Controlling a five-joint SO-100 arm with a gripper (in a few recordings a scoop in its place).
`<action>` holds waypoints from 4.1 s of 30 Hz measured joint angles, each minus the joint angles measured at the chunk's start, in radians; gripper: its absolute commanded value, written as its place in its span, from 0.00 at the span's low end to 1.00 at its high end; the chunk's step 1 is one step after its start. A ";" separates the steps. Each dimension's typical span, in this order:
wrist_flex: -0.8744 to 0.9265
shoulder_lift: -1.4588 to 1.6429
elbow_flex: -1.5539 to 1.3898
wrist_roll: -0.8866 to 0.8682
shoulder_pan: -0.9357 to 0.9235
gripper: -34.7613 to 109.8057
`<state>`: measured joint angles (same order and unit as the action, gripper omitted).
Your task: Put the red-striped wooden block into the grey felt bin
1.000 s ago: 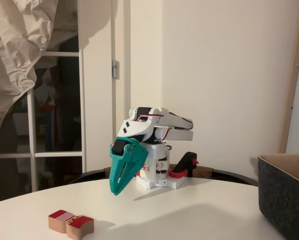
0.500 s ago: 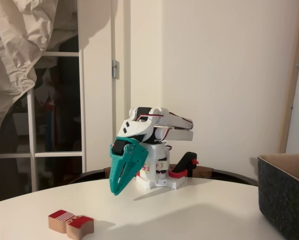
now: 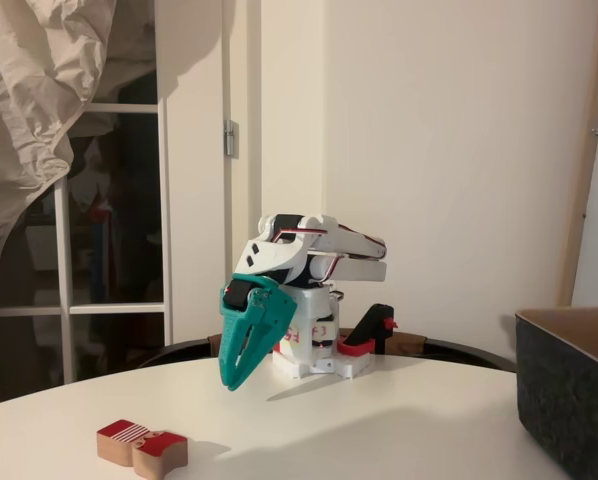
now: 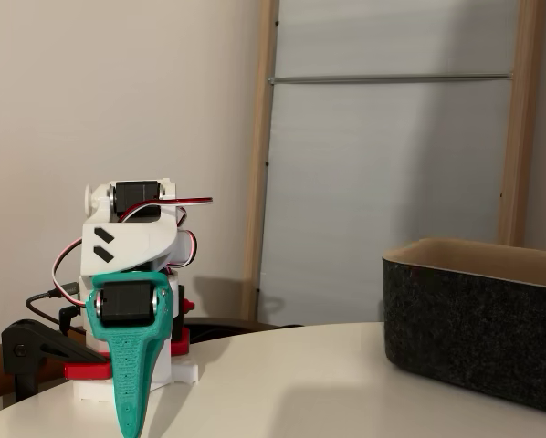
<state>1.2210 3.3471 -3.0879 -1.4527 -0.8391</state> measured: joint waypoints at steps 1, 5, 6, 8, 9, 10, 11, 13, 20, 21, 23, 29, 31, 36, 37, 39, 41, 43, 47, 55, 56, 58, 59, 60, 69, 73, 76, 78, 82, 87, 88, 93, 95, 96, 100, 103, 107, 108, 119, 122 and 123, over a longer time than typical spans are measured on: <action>0.000 0.000 0.000 0.000 0.000 0.24; 0.000 0.000 0.000 0.000 0.000 0.24; 0.000 0.000 0.000 0.000 0.000 0.24; 0.000 0.000 0.000 0.000 0.000 0.24; 0.000 0.000 0.000 0.000 0.000 0.24; 0.000 0.000 0.000 0.000 0.000 0.24; 0.000 0.000 0.000 0.000 0.000 0.24; 0.000 0.000 0.000 0.000 0.000 0.24; 0.000 0.000 0.000 0.000 0.000 0.24; 0.000 0.000 0.000 0.000 0.000 0.24; 0.000 0.000 0.000 0.000 0.000 0.24; 0.000 0.000 0.000 0.000 0.000 0.24; 0.000 0.000 0.000 0.000 0.000 0.24; 0.000 0.000 0.000 0.011 -0.005 0.24; 0.000 0.000 0.000 0.015 -0.008 0.24; 0.000 0.000 0.000 0.015 -0.009 0.24; 0.000 0.000 0.000 0.003 -0.009 0.24; 0.000 0.000 0.000 -0.014 -0.008 0.24; -0.058 0.000 0.000 -0.049 0.011 0.24; -0.107 -0.008 0.103 -0.120 0.052 0.24; -0.107 -0.012 0.135 -0.126 0.055 0.24; -0.107 -0.040 0.204 -0.143 0.055 0.24; -0.107 -0.054 0.238 -0.156 0.060 0.24; -0.107 -0.074 0.276 -0.170 0.063 0.24; -0.107 -0.417 0.696 -0.232 0.110 0.25; -0.120 -0.653 0.888 -0.241 0.143 0.26; -0.153 -0.830 1.026 -0.233 0.167 0.26; -0.169 -0.953 1.108 -0.229 0.179 0.27; -0.173 -1.183 1.255 -0.196 0.190 0.28; -0.164 -1.394 1.313 -0.117 0.209 0.30; -0.160 -1.425 1.313 -0.092 0.213 0.30; -0.035 -1.540 1.322 -0.011 0.218 0.33; 0.026 -1.562 1.322 0.020 0.232 0.34; 0.058 -1.572 1.322 0.026 0.239 0.35; 0.179 -1.591 1.324 0.064 0.250 0.38; 0.238 -1.615 1.336 0.074 0.258 0.40; 0.252 -1.678 1.382 0.038 0.261 0.42; 0.252 -1.694 1.405 0.034 0.253 0.43; 0.252 -1.879 1.612 -0.084 0.144 0.47; 0.252 -1.882 1.618 -0.106 0.101 0.48; 0.252 -1.882 1.620 -0.112 0.089 0.48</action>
<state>1.4726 1.4650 -1.4680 -1.5647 -0.7501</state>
